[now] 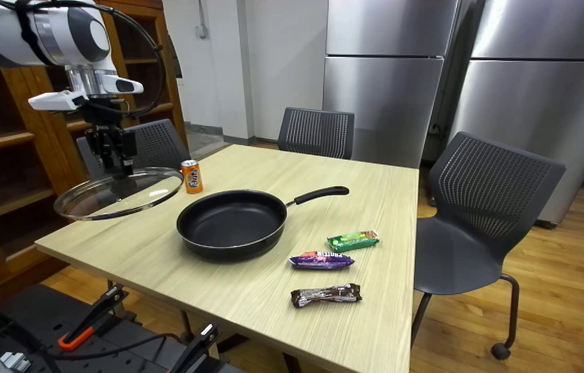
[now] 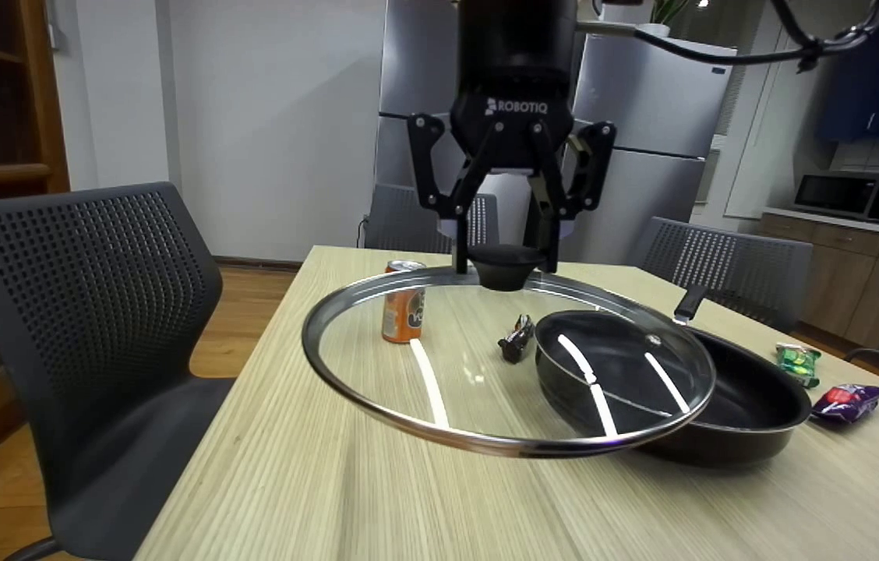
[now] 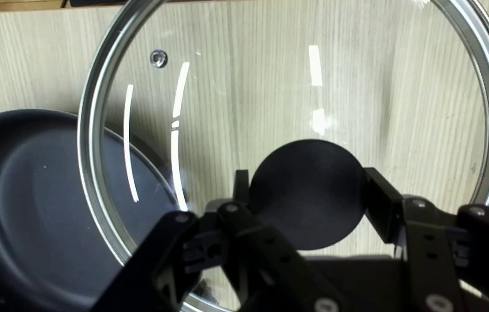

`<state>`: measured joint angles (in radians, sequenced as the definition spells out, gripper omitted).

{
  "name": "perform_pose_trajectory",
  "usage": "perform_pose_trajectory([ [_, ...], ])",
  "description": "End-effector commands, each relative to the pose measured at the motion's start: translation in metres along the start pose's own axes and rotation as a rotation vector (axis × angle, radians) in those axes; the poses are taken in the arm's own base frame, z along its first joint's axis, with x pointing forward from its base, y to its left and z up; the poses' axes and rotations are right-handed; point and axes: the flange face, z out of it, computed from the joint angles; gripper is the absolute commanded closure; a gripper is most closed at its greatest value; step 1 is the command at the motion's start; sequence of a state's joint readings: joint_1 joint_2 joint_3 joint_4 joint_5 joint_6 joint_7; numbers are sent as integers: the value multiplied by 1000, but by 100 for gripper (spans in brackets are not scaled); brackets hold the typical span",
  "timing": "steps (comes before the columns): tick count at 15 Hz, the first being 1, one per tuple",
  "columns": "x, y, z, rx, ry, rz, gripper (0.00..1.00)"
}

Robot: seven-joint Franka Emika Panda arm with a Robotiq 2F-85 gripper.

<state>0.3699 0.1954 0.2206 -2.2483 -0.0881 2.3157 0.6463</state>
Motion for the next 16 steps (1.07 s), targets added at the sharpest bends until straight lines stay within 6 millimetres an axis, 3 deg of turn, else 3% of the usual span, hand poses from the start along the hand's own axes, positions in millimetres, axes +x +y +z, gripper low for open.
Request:
perform_pose_trajectory([
  [1, 14, -31, -9, -13, -5, -12, 61],
  [8, 38, -73, 19, 3, -43, -41, 61],
  [16, 57, -90, 50, -3, -72, -38, 61],
])
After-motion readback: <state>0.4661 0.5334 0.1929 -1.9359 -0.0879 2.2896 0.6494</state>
